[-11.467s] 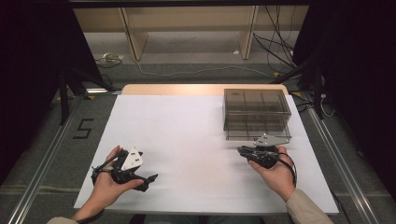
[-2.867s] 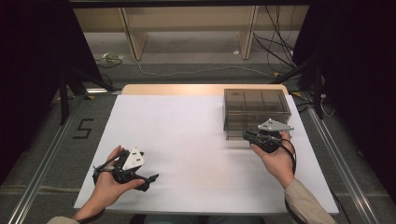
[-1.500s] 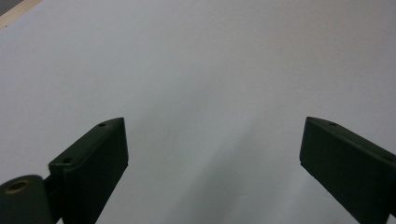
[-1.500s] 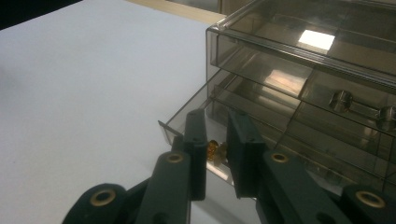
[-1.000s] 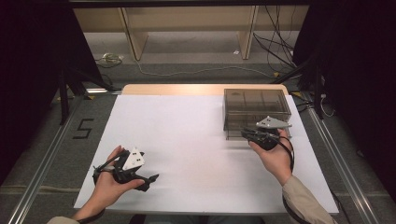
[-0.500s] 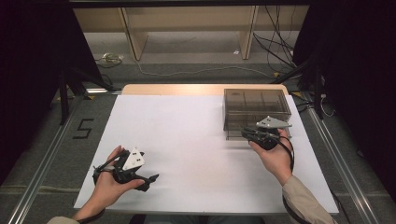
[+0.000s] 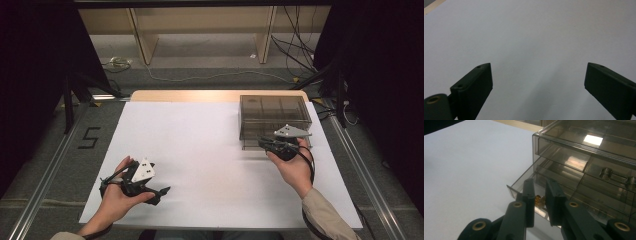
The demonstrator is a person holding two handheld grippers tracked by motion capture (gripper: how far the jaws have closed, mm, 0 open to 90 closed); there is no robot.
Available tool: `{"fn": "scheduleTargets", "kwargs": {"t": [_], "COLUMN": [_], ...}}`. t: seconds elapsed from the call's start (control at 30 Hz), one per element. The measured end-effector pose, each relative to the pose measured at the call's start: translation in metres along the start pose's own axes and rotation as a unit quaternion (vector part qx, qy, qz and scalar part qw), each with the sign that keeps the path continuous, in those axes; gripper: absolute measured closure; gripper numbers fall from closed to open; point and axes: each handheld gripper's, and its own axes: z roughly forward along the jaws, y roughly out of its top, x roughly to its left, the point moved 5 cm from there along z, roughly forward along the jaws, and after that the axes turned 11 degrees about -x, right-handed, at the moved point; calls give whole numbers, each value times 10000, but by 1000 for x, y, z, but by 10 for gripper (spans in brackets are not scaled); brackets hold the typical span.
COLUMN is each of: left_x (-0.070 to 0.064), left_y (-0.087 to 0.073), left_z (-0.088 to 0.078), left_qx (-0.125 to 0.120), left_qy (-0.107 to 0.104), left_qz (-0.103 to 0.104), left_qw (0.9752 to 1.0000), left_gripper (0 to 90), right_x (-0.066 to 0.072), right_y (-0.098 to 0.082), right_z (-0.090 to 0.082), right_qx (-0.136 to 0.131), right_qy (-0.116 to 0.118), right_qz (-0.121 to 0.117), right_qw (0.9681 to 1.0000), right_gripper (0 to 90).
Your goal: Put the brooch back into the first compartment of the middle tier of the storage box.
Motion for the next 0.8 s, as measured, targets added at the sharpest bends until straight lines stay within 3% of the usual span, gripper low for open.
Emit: {"fn": "scheduleTargets", "kwargs": {"t": [0.8], "left_x": [0], "left_y": [0], "left_z": [0], "left_qx": [-25], "left_qy": [22], "left_qz": [-27], "left_qw": [10000], "left_gripper": [80], "right_x": [0], "right_y": [2], "right_z": [7], "right_qx": [40], "right_qy": [-2], "right_qz": [10], "right_qw": [10000], "right_gripper": [794]}}
